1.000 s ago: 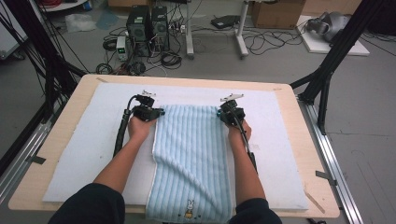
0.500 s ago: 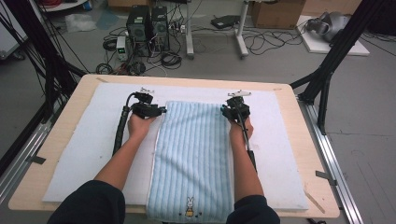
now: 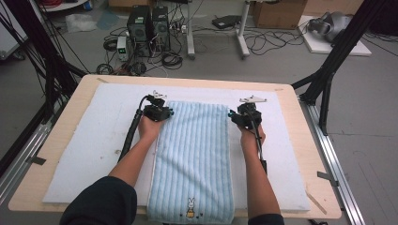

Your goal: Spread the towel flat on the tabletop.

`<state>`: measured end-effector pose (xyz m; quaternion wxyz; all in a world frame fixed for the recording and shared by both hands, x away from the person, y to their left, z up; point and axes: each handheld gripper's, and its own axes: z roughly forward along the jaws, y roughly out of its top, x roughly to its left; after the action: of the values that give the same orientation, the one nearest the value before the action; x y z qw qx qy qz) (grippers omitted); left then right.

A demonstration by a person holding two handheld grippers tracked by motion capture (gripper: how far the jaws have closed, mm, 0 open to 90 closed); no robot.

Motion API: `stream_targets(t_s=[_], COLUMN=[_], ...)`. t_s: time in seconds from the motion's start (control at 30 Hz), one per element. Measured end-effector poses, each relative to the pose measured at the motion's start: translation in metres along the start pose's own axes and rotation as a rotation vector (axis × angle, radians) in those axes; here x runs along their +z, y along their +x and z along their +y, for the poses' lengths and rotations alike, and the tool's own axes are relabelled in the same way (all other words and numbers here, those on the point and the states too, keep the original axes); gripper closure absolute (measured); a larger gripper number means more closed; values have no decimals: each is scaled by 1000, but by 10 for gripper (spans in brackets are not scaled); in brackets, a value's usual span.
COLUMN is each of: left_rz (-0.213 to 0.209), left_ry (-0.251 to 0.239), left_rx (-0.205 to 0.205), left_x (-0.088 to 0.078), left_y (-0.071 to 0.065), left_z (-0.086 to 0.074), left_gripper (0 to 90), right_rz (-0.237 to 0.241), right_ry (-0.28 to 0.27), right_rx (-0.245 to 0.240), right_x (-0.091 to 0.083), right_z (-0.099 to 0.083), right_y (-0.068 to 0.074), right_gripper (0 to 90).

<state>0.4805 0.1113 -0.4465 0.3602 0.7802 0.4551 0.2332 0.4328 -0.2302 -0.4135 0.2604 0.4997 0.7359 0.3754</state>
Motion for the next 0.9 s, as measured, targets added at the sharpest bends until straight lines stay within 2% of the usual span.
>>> stream_targets(t_s=[0.03,0.07,0.1,0.13,0.17,0.2,0.23,0.27,0.3,0.33,0.4,0.5,0.57,0.63,0.67,0.7,0.77,0.8,0.87,0.9], left_rz=[13,52,80,90,70,63,63,66,54,28,4,-25,-45,-49,-57,-60,-54,-54,-60,-57], left_ry=[9,21,27,24,10,5,-10,-7,-13,-27,-34,-43,-51,-57,-40,-34,-53,-55,-46,-62], left_rx=[3,-8,-28,-60,-96,-91,-76,-83,-105,-144,-170,-165,-173,-175,-178,-175,-175,-177,-180,-182], left_x=[1,1,1,2,2,2,3,1,0,-3,-8,-17,-23,-29,-32,-35,-44,-46,-54,-57], left_y=[0,1,4,8,11,12,12,12,14,17,20,22,24,25,26,26,27,27,29,29], left_z=[2,4,5,4,3,3,2,2,1,0,-4,-12,-19,-24,-26,-29,-34,-36,-37,-38], left_gripper=[868,874,878,877,875,857,770,601,563,547,522,512,509,509,509,505,516,517,520,525], right_rz=[1,5,0,1,3,6,9,14,17,13,9,-11,-3,14,24,23,23,18,-27,-42], right_ry=[5,8,9,12,15,18,18,13,12,12,22,47,42,43,38,38,66,90,82,83], right_rx=[2,8,14,23,30,29,30,25,24,24,29,16,34,56,57,32,-22,-42,-78,-81], right_x=[-1,-1,-1,-1,0,0,1,3,6,7,14,25,34,42,45,48,58,64,69,70], right_z=[-2,-4,-6,-8,-10,-11,-11,-11,-10,-10,-8,-3,2,5,6,7,7,6,6,6], right_y=[-2,-3,-4,-5,-5,-5,-4,-3,-2,-2,-2,0,3,7,9,13,21,25,27,26], right_gripper=[615,619,620,626,628,631,634,645,652,656,666,668,671,677,713,767,850,868,879,878])
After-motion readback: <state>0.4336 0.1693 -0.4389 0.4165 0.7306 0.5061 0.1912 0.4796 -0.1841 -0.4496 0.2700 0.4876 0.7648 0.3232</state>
